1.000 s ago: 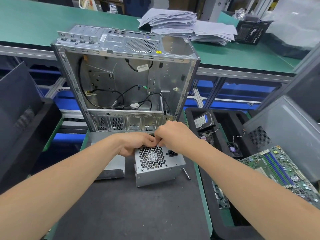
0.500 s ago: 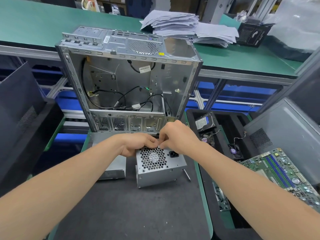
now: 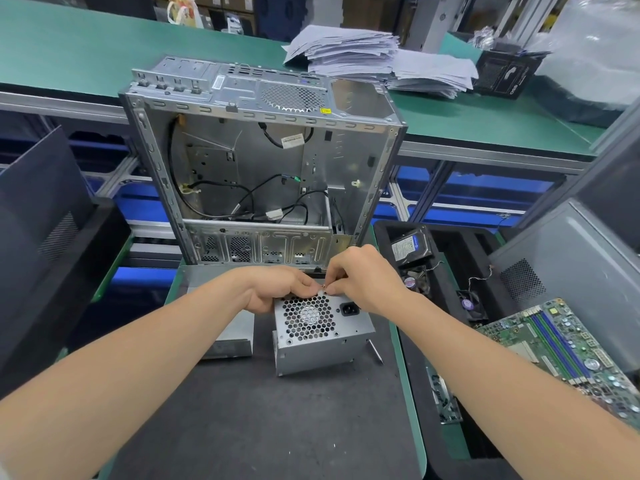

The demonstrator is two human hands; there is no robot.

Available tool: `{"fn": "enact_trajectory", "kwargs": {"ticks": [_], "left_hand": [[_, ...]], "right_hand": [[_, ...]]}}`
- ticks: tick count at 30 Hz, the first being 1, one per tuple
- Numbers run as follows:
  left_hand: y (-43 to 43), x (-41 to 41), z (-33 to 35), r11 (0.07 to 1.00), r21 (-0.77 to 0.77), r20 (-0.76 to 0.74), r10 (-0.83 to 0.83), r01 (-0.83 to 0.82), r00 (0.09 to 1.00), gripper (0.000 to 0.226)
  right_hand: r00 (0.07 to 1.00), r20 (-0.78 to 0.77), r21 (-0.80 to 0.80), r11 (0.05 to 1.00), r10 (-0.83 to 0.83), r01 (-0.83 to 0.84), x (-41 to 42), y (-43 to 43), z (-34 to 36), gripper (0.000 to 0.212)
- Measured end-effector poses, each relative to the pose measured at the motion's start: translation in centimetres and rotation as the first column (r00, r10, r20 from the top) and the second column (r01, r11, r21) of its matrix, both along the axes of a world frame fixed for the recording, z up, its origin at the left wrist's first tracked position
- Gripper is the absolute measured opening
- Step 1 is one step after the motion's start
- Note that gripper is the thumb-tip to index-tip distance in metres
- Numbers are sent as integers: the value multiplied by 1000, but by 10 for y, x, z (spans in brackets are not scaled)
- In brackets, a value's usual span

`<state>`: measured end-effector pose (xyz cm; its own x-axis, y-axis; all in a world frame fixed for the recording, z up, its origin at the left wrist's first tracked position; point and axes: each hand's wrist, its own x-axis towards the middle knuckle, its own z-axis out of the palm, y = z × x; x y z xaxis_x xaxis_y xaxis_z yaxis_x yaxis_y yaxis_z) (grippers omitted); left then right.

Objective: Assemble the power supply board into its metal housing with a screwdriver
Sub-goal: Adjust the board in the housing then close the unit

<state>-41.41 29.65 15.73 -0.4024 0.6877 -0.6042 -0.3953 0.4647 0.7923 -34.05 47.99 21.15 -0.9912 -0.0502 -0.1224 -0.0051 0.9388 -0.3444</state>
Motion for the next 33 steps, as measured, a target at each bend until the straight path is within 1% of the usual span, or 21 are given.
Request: {"fn": "enact_trajectory", "kwargs": {"ticks": [4,7,9,11,16,19,23,29,33], "left_hand": [[0,0,1,1000,19,37,-23,22,999,21],[0,1,2,998,38,46,-44,42,998,19],[0,1,2,998,39,42,-51,49,998,28],[0,1,1,998,24,5,-59,59,998,36],[0,0,1,999,15,12,-49,49,999,30],[0,0,2,998,16,24,-57,56,998,31],[1,1,4,999,8,43,-42,41,998,17],[0,2,6,1000,-22,39,-11,12,999,23],[1,3,7,999,-32,25,-12,13,1000,20]], "right_hand": [[1000,-7,-65,998,-8,8,1,8,0,3],[1000,13,-78,997,2,-1,3,8,-1,5],[1000,22,-73,997,10,-9,4,6,-2,5],[1000,25,-60,998,16,-15,5,4,-3,5],[999,18,-27,999,41,-41,5,1,-3,6],[999,21,-64,997,36,-35,4,3,-3,5],[1000,13,-121,993,-7,8,4,10,-5,3],[1000,5,-115,993,21,-20,3,11,-6,4],[999,5,-102,994,39,-39,2,9,-6,4]]}}
